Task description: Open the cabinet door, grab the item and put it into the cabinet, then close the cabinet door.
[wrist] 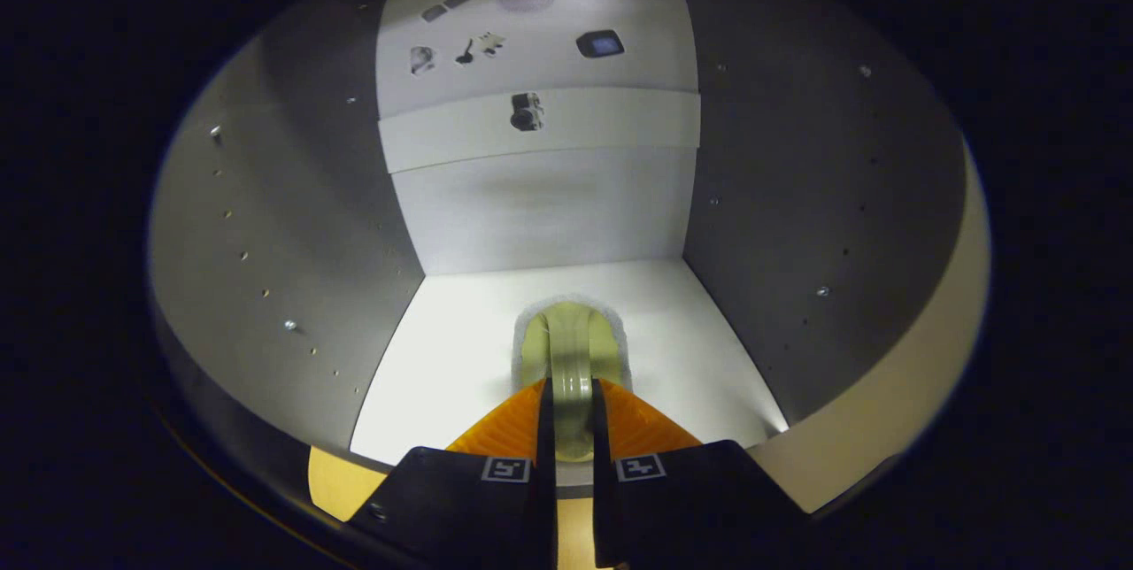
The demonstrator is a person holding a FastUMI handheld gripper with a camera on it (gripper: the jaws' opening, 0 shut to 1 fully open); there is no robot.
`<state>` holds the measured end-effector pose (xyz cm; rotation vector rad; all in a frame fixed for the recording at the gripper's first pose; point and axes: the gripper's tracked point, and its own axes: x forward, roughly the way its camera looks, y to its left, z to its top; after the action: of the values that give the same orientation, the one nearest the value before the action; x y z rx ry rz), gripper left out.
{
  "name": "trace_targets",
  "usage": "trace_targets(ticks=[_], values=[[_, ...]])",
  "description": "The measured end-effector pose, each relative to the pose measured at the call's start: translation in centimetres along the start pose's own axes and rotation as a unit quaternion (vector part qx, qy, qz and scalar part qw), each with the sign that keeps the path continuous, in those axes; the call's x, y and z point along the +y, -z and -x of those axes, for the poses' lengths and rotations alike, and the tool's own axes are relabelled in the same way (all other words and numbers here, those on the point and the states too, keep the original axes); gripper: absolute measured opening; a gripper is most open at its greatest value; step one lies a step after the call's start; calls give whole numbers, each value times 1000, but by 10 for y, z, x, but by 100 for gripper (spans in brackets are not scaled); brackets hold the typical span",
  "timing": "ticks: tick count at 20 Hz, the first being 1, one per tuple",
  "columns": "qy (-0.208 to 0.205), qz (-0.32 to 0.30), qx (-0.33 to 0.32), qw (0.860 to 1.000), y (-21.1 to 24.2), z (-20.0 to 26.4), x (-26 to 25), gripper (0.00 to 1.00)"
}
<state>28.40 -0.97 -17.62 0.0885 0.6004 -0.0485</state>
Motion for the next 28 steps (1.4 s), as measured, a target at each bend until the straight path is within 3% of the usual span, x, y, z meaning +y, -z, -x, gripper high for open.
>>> trace_targets(ticks=[4,5,10,11,14,17,23,28], values=[[2,-20,1,1000,-7,-18,-1,24],[5,-28,3,1000,-8,-21,-1,30],[-6,-28,-7,1000,-12,-19,6,89],[-6,-23,-13,1000,-13,-14,6,97],[-4,-2,-47,999,-25,2,7,99],[10,25,-126,992,-55,40,3,99],[57,76,-277,956,-97,166,-14,98],[92,96,-354,926,-82,277,-33,98]])
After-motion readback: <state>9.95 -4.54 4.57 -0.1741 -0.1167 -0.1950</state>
